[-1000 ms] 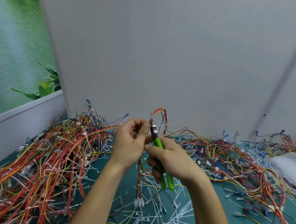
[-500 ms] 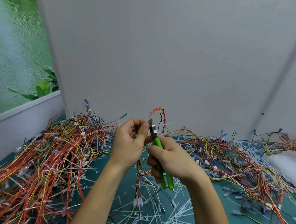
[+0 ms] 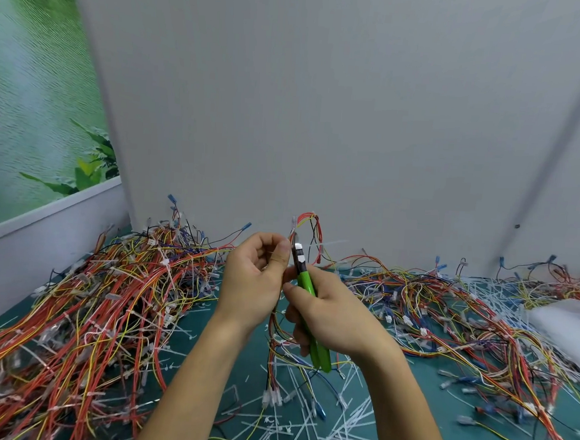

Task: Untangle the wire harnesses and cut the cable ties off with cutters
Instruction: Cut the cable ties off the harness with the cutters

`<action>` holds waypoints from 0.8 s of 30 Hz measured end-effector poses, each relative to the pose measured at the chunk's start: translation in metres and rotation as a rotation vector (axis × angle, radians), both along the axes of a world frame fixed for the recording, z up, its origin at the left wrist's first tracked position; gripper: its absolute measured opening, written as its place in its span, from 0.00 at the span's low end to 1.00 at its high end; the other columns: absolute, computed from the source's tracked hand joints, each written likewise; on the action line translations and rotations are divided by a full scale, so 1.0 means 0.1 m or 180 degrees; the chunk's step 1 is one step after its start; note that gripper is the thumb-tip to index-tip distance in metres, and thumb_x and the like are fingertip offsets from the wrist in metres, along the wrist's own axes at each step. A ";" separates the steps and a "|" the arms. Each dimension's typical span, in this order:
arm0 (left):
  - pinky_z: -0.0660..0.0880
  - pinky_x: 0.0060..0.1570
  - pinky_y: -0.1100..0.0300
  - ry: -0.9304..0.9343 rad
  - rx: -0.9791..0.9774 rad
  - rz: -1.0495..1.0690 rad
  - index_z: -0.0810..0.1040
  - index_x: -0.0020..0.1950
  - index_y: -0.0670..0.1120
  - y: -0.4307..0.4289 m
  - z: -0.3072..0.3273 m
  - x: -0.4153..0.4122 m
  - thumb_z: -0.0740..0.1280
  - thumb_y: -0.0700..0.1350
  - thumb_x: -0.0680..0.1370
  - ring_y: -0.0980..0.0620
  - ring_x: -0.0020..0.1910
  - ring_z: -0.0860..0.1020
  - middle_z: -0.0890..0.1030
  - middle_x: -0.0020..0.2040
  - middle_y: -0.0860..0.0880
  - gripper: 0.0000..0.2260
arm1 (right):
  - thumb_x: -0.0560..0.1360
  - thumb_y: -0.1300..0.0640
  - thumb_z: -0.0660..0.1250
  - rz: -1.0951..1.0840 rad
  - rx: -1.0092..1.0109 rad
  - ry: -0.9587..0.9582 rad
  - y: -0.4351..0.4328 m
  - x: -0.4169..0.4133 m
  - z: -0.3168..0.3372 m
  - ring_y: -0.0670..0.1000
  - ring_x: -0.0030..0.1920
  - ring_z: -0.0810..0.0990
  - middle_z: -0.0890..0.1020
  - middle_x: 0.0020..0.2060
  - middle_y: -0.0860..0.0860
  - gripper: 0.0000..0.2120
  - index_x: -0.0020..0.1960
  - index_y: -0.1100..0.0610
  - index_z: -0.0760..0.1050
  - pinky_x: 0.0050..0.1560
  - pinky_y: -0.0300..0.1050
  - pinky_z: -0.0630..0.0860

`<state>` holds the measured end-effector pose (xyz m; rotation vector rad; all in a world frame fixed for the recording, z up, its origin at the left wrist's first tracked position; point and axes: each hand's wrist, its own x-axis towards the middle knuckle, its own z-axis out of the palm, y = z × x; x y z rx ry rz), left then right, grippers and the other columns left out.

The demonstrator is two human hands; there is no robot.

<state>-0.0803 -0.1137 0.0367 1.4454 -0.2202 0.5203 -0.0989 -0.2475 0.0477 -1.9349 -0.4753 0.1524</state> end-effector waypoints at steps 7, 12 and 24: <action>0.78 0.40 0.68 0.0062 0.0045 0.0003 0.80 0.49 0.44 -0.01 0.01 -0.02 0.67 0.41 0.81 0.60 0.39 0.81 0.83 0.42 0.50 0.03 | 0.81 0.57 0.58 0.0058 0.0073 0.0075 -0.01 -0.02 0.00 0.55 0.25 0.75 0.74 0.27 0.48 0.06 0.53 0.60 0.69 0.32 0.61 0.79; 0.77 0.38 0.70 0.0050 -0.0054 0.0004 0.80 0.49 0.43 0.00 0.02 -0.01 0.67 0.39 0.81 0.62 0.37 0.81 0.83 0.41 0.50 0.03 | 0.83 0.55 0.62 0.0146 0.0014 0.0097 0.01 -0.04 0.04 0.57 0.30 0.77 0.75 0.36 0.57 0.07 0.55 0.59 0.71 0.36 0.58 0.80; 0.78 0.42 0.65 0.0126 -0.0032 0.0049 0.82 0.50 0.45 0.05 -0.04 0.07 0.68 0.43 0.81 0.57 0.42 0.82 0.84 0.42 0.51 0.04 | 0.84 0.57 0.60 0.0020 0.0000 0.0065 0.02 -0.04 0.02 0.58 0.29 0.76 0.75 0.36 0.58 0.08 0.55 0.62 0.70 0.34 0.60 0.80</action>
